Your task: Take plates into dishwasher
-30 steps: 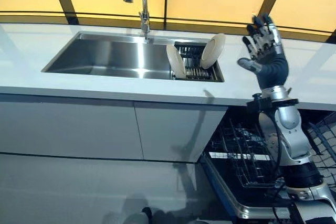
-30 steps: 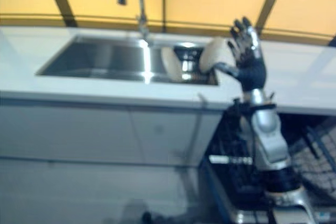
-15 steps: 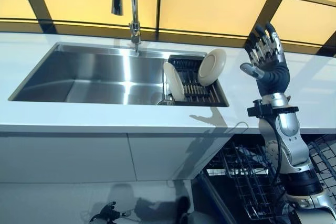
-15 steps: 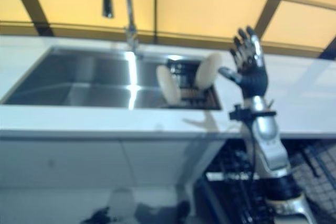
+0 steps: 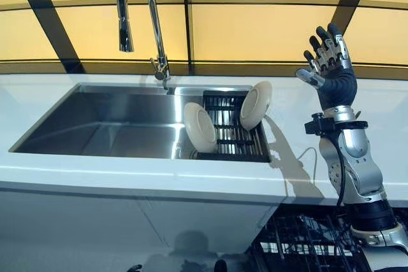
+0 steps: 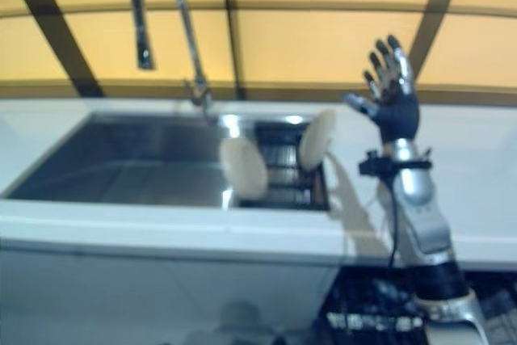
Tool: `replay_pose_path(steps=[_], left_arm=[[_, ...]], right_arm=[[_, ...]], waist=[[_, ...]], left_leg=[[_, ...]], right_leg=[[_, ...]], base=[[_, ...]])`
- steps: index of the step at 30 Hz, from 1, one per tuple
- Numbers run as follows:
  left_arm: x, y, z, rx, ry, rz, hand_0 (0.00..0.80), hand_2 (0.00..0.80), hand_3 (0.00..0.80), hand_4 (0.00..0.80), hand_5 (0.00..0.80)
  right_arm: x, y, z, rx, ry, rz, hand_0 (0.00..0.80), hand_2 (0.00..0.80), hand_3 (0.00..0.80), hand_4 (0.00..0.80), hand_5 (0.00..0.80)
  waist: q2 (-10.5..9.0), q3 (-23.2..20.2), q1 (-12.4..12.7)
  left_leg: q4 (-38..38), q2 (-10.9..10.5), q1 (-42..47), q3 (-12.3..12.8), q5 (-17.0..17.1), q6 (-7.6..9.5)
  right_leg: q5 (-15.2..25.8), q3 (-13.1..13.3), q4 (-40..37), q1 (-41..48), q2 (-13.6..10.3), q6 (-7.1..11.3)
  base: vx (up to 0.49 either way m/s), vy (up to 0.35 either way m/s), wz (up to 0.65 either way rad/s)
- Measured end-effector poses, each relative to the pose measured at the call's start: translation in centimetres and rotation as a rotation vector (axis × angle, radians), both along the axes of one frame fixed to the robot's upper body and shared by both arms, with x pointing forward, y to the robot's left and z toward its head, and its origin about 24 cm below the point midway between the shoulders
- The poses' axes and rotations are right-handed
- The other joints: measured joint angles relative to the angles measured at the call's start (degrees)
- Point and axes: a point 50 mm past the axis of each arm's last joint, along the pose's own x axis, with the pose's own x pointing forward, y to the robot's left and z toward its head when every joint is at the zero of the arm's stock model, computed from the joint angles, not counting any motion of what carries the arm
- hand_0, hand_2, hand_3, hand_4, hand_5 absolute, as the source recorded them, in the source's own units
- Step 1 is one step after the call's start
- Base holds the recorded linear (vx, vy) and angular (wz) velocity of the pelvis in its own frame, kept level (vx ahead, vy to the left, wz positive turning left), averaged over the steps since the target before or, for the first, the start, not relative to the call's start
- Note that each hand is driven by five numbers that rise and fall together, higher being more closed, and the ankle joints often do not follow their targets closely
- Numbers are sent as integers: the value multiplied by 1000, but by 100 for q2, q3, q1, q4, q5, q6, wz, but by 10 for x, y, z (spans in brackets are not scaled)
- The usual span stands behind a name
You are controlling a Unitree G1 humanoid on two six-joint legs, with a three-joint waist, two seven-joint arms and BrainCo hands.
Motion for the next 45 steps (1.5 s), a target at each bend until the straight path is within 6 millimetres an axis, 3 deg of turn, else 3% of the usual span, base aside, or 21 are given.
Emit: replay_pose_path(steps=[1, 4, 5, 7, 9, 12, 16, 20, 22, 28, 36, 45], left_arm=[[1, 0, 0, 2, -8, -1, 0, 0, 0, 0, 0], [8, 2, 3, 13, -40, -4, 0, 0, 0, 0, 0], [9, 7, 4, 24, -41, -6, 0, 0, 0, 0, 0], [11, 14, 7, 42, -45, -9, 0, 0, 0, 0, 0], [11, 14, 7, 41, -39, -12, 0, 0, 0, 0, 0], [10, 8, 5, 28, -29, -16, 0, 0, 0, 0, 0], [7, 7, 4, 24, -21, -15, 0, 0, 0, 0, 0], [9, 1, 3, 17, -15, -53, 0, 0, 0, 0, 0], [11, 1, 4, 19, -14, -63, 0, 0, 0, 0, 0], [21, 9, 8, 47, -26, -85, 0, 0, 0, 0, 0], [19, 18, 10, 75, -6, -93, 0, 0, 0, 0, 0], [17, 21, 10, 81, 1, -91, 0, 0, 0, 0, 0]], right_arm=[[-1, -1, -2, 2, 8, -4, 0, 0, 0, 0, 0], [-1, -2, -4, 1, 16, -14, 0, 0, 0, 0, 0], [-1, -2, -5, 9, 17, -21, 0, 0, 0, 0, 0], [-2, -2, -1, 10, 5, -40, 0, 0, 0, 0, 0], [-1, -3, 0, 8, 7, -56, 0, 0, 0, 0, 0], [2, -4, -2, 3, 40, -69, 0, 0, 0, 0, 0], [4, -6, -4, -26, 63, -63, 0, 0, 0, 0, 0], [5, -11, -6, -48, 112, -45, 0, 0, 0, 0, 0], [7, -14, -14, -35, 169, -28, 0, 0, 0, 0, 0], [13, -27, -46, 34, 341, -32, 0, 0, 0, 0, 0], [19, -40, -73, 70, 510, -79, 0, 0, 0, 0, 0], [19, -51, -77, 89, 533, -179, 0, 0, 0, 0, 0]], waist=[[-55, -7, 3], [-243, -28, -2], [-364, -53, -27], [-613, -87, -42], [-757, -39, -10], [-743, -18, -15], [-607, 46, -27], [-349, 45, -179], [-336, 32, -197], [-379, 19, -157], [-603, 6, -159], [-789, -81, -157]], left_leg=[[168, -27, -207, 28, 47, 142], [-397, -306, -547, 376, -36, 331], [-926, -389, -561, 498, -94, 425], [-2684, -523, -298, 649, -54, 512], [-4156, -639, -70, 547, 120, 605], [-5256, -735, 131, 352, 595, 617], [-5566, -752, 525, 318, 767, 745], [-5763, -775, 721, 345, 1225, 791], [-5875, -858, 809, 422, 1224, 891], [-5881, -1023, 874, 518, 1097, 1076], [-5910, -1018, 889, 517, 1074, 1074], [-5911, -1014, 885, 532, 1071, 1078]], right_leg=[[-21, -72, -23, 49, -2, -202], [-23, -178, -159, 197, -142, -412], [-11, -243, -297, 273, -221, -417], [12, -325, -477, 371, -328, -387], [-25, -345, -501, 423, -377, -319], [-92, -350, -494, 455, -373, -295], [-217, -201, -505, 610, -359, -189], [-288, -85, -482, 619, -371, 67], [-341, -2, -448, 614, -451, 189], [-416, 41, -397, 634, -633, 370], [-426, 39, -424, 658, -625, 392], [-425, 44, -419, 646, -628, 413]], base=[[227, -221, 27], [158, -138, 12], [135, -75, 17], [107, -28, 27], [112, 9, 14], [109, 58, 3], [172, 187, -14], [147, 184, -14], [102, 156, -19], [77, 89, -3], [50, 37, 0], [0, 0, 0]])
